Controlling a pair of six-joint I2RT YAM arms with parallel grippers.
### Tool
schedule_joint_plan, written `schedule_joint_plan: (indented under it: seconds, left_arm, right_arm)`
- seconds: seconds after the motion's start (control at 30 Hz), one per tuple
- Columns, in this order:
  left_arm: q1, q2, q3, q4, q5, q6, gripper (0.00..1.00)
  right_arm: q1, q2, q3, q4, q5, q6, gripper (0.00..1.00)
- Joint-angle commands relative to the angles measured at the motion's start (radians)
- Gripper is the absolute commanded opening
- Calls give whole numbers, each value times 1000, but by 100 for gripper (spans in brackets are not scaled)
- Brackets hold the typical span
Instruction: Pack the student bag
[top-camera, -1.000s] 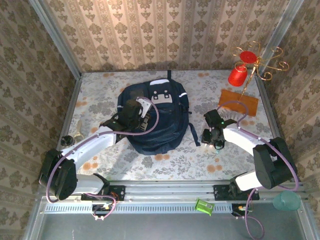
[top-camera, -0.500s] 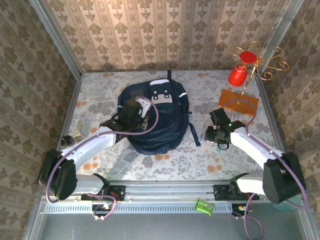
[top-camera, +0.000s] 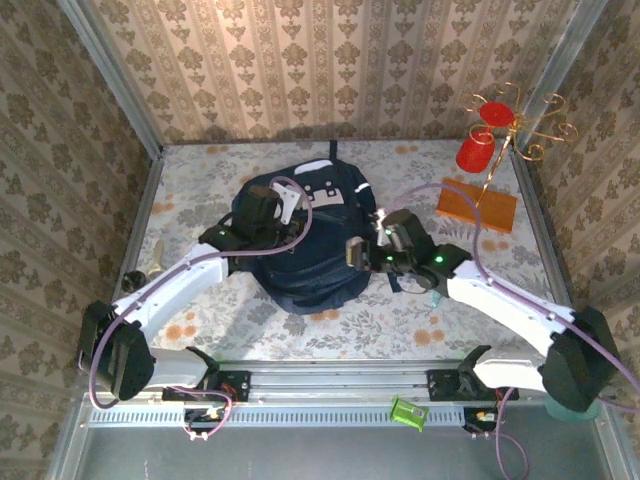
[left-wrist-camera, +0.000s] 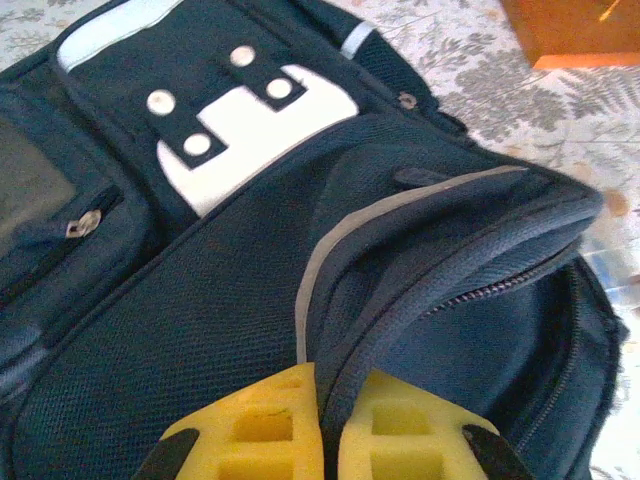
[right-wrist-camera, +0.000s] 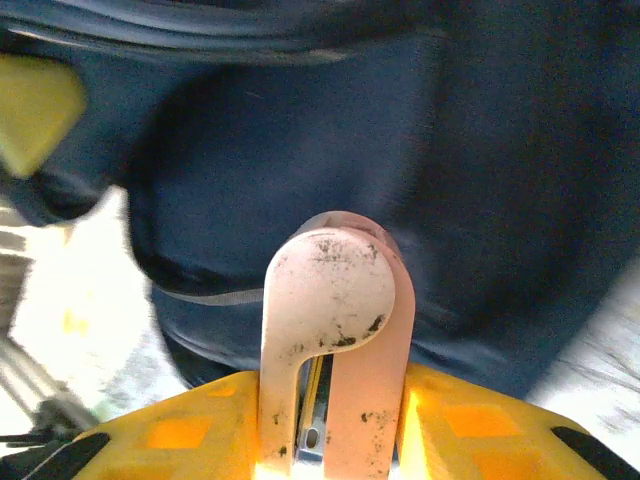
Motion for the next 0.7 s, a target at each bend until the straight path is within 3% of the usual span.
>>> schedule_joint_plan:
  seconds: [0.0, 0.1, 0.33, 0.5, 0.67]
  left_arm:
    - [7, -27, 108, -2, 65, -49, 0]
    - [8, -15, 144, -10, 66, -52, 0]
    - [13, 16, 200, -26, 81, -59, 0]
    - [25, 28, 222, -13, 103, -82, 0]
    - [49, 44, 235, -12, 113, -94, 0]
  right_arm:
    - [33, 94, 42, 237, -48, 111, 39]
    - [46, 192, 63, 341, -28, 197, 39]
    - [76, 343, 68, 530, 174, 414, 41]
    - [106, 478, 149, 621, 238, 522, 50]
    - [118, 467, 173, 570, 222, 447, 67]
